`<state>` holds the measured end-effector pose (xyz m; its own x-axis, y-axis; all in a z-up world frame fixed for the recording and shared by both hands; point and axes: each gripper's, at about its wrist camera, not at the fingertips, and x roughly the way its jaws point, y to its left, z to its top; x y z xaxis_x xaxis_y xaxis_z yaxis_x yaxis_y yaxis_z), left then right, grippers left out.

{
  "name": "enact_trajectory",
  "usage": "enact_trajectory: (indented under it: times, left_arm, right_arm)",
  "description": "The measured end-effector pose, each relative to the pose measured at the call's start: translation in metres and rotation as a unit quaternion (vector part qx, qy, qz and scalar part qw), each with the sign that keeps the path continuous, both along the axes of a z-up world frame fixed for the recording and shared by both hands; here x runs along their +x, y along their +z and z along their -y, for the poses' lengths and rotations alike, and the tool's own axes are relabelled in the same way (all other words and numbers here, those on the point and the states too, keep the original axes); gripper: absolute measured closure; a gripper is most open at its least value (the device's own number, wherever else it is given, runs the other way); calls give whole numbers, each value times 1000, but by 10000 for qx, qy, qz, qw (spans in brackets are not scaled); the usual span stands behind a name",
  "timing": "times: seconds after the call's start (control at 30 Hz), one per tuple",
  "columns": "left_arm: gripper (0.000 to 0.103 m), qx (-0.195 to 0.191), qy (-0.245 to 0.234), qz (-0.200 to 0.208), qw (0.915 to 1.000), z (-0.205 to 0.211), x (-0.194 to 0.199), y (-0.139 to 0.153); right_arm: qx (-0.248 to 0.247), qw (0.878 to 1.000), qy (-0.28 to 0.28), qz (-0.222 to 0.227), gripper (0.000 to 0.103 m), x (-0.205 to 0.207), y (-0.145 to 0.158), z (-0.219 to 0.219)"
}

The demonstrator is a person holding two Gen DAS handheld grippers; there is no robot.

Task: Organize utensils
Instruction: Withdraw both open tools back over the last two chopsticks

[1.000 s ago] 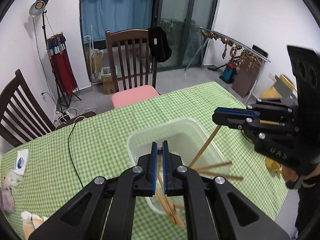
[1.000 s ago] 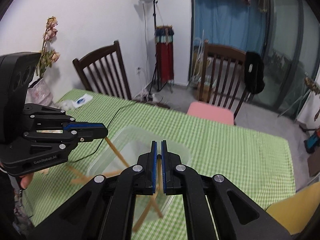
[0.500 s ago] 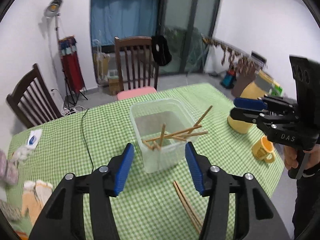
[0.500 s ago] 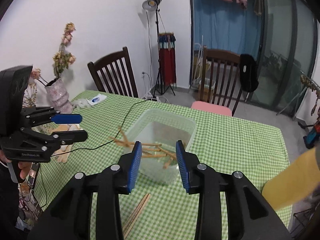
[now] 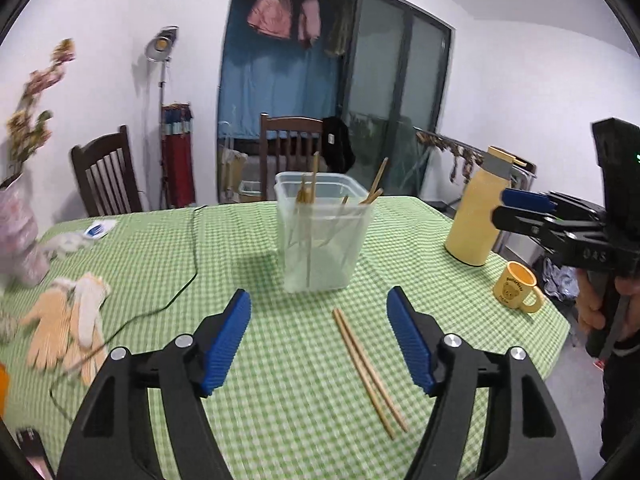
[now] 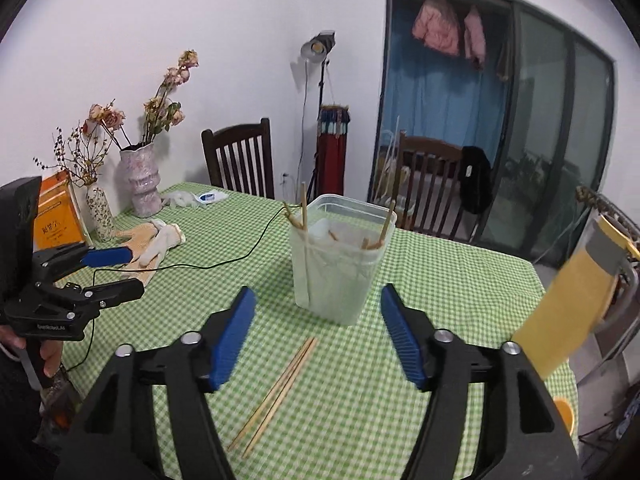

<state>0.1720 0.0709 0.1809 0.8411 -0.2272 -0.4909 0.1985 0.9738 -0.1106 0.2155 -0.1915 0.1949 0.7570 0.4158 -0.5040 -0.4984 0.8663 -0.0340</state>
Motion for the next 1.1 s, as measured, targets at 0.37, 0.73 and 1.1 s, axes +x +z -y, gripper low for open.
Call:
enact_trajectory:
  times: [0.37,0.73,1.1]
  left_arm:
    - [25,457,780,753,9931,7,-75,-61]
    - [18,482,903,767,9918,21,-110,-134]
    - [14,719,817,531,9926,29,-113,-170]
  right_arm:
    - [166,9969,-669,385,31,-72,-79,-9]
    - [39,9901,-1261,610,24,-114,-148,-13]
    - [126,9880,-1526,205,24,-133,-186,-4]
